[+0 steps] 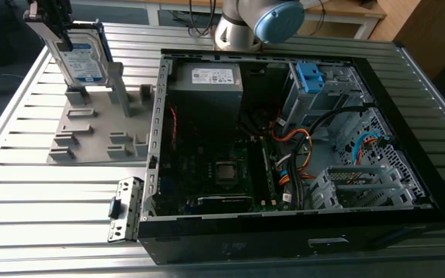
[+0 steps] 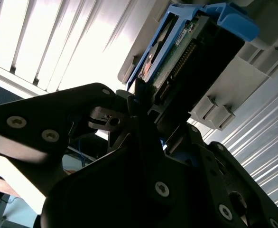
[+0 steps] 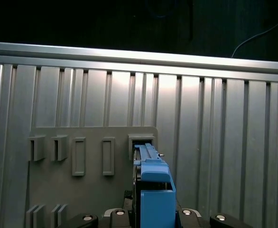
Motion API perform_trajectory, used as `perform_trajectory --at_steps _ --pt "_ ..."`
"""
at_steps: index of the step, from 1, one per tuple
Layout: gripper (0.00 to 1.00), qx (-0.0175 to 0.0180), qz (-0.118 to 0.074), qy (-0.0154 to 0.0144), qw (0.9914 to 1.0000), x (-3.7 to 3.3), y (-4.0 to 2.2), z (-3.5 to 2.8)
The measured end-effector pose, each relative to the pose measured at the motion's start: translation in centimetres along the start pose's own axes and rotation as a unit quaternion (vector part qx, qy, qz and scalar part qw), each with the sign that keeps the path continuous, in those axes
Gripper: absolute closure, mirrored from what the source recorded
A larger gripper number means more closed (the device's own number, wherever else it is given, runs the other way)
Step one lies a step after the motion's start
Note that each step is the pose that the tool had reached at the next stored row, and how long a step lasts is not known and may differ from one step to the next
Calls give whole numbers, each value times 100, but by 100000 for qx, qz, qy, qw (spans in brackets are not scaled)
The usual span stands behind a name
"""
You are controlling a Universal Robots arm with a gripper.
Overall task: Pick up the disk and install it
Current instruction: 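Pick up the disk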
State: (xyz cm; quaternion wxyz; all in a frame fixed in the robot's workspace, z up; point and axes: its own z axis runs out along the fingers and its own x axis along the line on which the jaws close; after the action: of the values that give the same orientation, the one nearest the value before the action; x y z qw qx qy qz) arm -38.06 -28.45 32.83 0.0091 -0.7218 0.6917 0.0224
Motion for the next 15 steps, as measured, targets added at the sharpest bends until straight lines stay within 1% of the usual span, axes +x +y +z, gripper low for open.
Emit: perform_trajectory --at_steps 15 --pt "64 -5 -1 3 100000 -6 2 -130"
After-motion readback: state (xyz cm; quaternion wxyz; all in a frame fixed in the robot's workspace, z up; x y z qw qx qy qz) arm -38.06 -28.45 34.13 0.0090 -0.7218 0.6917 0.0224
